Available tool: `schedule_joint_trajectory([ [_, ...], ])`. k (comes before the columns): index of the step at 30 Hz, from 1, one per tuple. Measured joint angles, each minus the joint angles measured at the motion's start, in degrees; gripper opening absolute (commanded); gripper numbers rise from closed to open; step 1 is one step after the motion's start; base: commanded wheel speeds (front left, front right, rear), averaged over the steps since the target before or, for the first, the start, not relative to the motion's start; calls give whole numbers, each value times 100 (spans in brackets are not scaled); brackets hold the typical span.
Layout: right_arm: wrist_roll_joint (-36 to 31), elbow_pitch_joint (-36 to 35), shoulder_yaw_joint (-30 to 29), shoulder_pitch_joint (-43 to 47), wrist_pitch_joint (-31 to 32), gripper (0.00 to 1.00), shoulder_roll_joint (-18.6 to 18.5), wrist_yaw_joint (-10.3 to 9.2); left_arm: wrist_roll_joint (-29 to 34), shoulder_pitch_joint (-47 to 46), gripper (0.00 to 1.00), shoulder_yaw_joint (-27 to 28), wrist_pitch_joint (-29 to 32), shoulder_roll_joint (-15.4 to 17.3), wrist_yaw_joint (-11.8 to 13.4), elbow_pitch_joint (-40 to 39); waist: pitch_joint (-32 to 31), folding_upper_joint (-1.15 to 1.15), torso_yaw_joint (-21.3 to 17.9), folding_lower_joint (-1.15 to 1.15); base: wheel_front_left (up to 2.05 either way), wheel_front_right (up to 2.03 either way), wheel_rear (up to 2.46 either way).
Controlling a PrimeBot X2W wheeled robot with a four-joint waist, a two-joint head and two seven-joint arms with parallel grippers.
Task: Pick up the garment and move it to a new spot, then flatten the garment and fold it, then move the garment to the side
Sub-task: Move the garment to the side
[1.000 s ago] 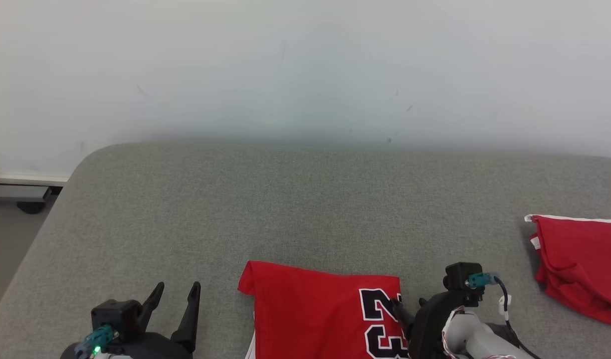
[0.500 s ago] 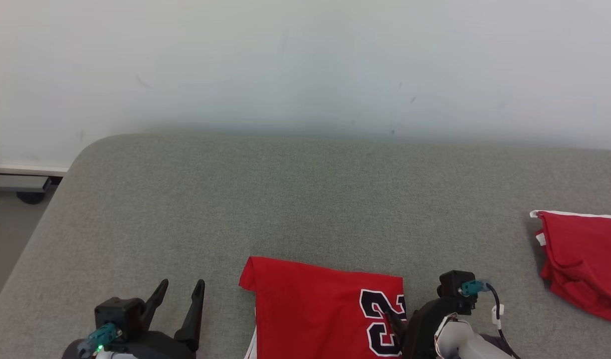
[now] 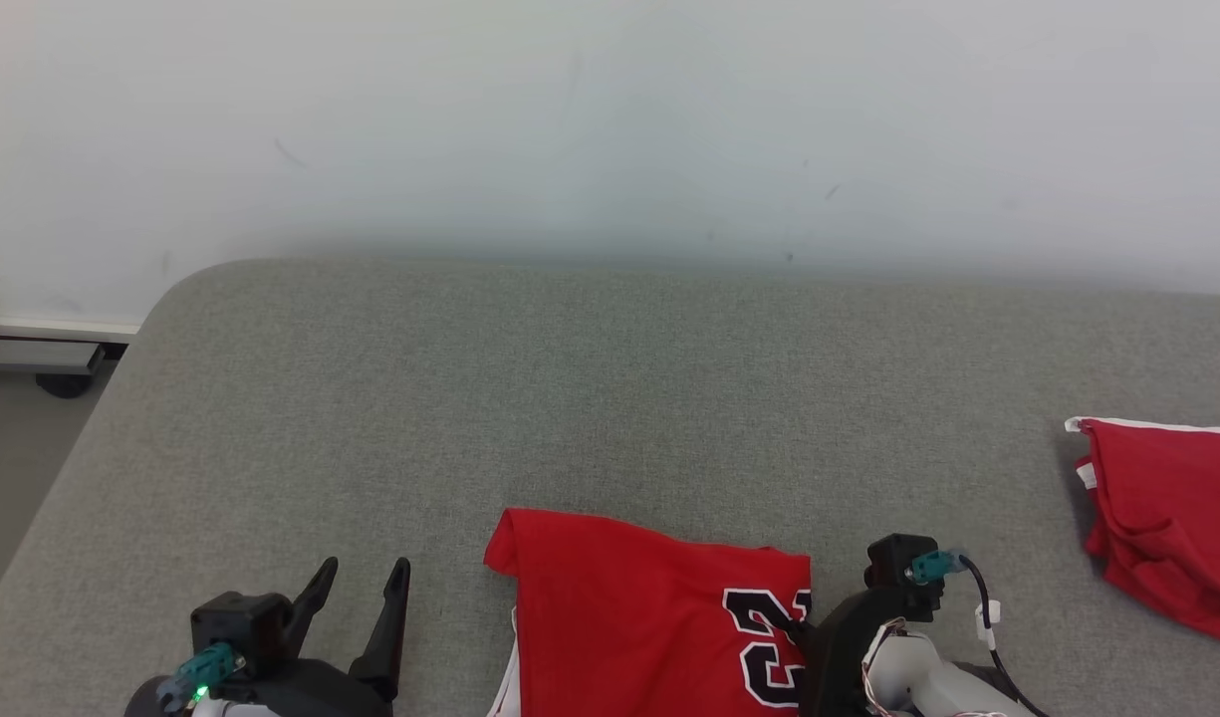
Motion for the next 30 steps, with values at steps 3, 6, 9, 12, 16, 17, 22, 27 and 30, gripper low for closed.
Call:
schedule_joint_trajectory([
  [3, -123, -75, 15, -58, 30, 0, -99, 1, -1, -2, 100, 0, 7, -5, 0, 2, 5, 0, -16, 0, 0, 0, 0],
  [6, -275, -160, 19, -233, 30, 0, -381, 0, -2, -5, 100, 0, 7, -16, 0, 10, 4, 0, -35, 0, 0, 0, 0],
  [9, -497, -283, -12, -375, 24, 0, -702, 0, -5, -2, 100, 25, 4, -16, 12, 19, -10, 0, -72, 0, 0, 0, 0],
  [12, -655, -419, -81, -452, 21, 0, -958, 0, -20, 9, 100, 73, -4, -12, 45, 23, -31, 0, -128, 0, 0, 0, 0],
  [16, -894, -537, -210, -475, 23, 0, -1270, 0, -20, 24, 100, 101, -29, -14, 52, 22, -55, 0, -225, 0, 0, 0, 0],
  [17, -936, -563, -254, -483, 25, 0, -1344, 0, -20, 25, 100, 96, -29, -21, 52, 21, -59, 0, -250, 0, 0, 0, 0],
  [22, -1098, -762, -533, -629, 109, 0, -1593, 0, -20, 31, 100, 16, -30, -71, 52, 22, -77, 0, -371, 0, 0, 0, 0],
  [27, -1225, -1014, -838, -706, 258, 0, -1813, 0, -20, 31, 100, -27, -30, -90, 51, 30, -97, 0, -422, 0, 0, 0, 0],
  [30, -1300, -1161, -1005, -707, 388, 0, -1881, 0, -20, 32, 100, -37, -32, -93, 51, 38, -111, 0, -434, 0, 0, 0, 0],
])
